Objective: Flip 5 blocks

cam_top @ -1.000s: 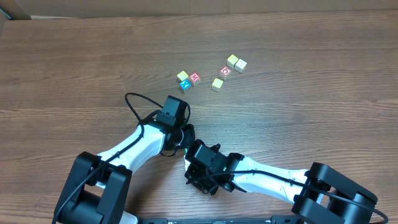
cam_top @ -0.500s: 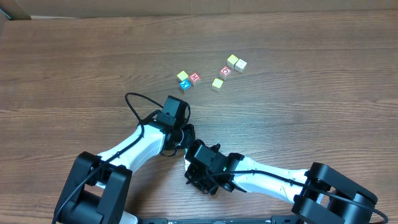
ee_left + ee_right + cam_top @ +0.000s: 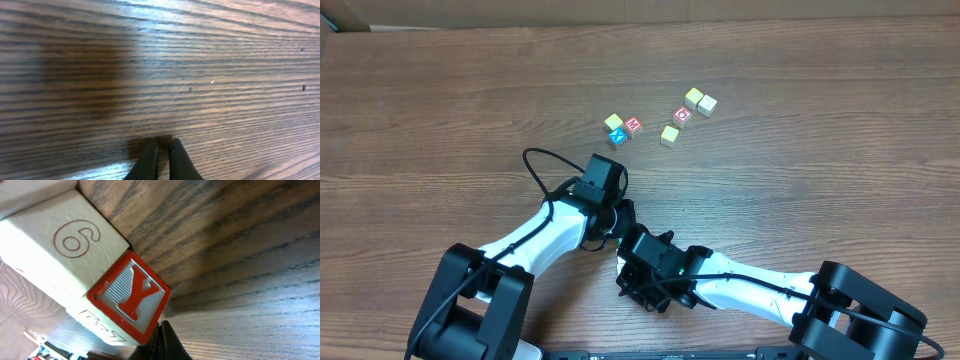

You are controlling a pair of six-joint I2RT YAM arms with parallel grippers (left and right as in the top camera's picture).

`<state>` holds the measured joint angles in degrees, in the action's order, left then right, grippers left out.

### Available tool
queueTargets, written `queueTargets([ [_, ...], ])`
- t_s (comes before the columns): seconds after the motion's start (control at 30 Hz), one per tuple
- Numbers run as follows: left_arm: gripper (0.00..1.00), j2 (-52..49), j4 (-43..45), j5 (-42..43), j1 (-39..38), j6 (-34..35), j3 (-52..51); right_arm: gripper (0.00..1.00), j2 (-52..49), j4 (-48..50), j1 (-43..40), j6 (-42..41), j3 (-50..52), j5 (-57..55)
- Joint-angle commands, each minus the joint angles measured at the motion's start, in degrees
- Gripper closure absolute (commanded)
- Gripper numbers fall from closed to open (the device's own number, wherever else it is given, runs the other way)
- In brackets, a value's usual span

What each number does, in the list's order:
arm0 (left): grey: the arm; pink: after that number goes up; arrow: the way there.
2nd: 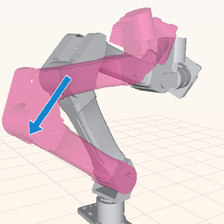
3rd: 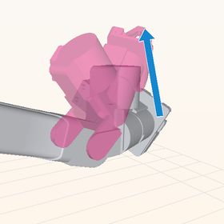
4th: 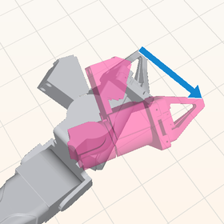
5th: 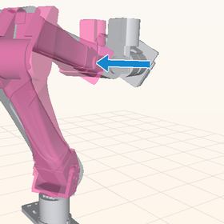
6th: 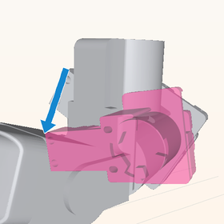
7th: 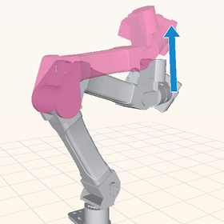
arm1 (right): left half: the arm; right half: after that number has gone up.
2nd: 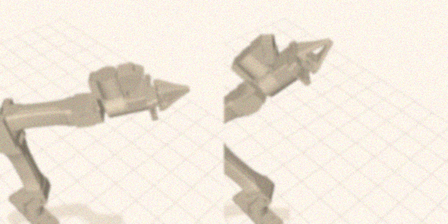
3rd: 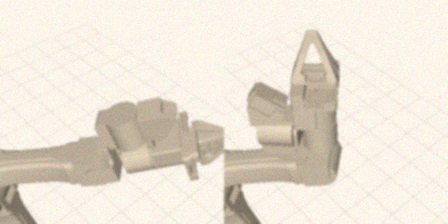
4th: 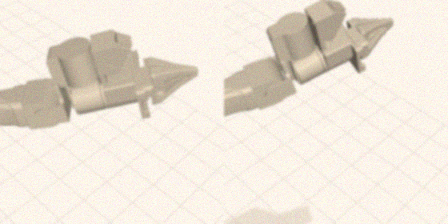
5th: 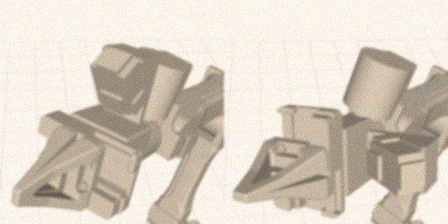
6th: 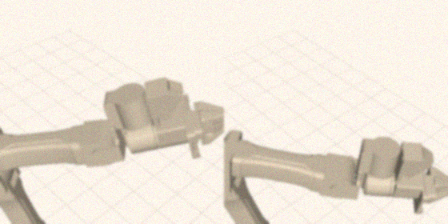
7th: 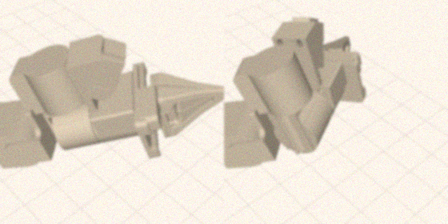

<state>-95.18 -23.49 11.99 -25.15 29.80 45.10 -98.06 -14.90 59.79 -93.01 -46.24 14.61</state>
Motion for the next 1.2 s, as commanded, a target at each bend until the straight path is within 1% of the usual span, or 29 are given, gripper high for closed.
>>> queueTargets([
  [0.0,0.96,-3.9,-2.0,3.0,-3.1,0.0,-4.1,0.96,-0.5,2.2,-0.9,-0.3,-0.6,-7.5],
  [1.17,0.96,-3.9,-1.3,2.7,-3.1,0.0,-4.1,0.96,-0.5,2.2,-0.9,-0.3,-0.6,-7.7],
])
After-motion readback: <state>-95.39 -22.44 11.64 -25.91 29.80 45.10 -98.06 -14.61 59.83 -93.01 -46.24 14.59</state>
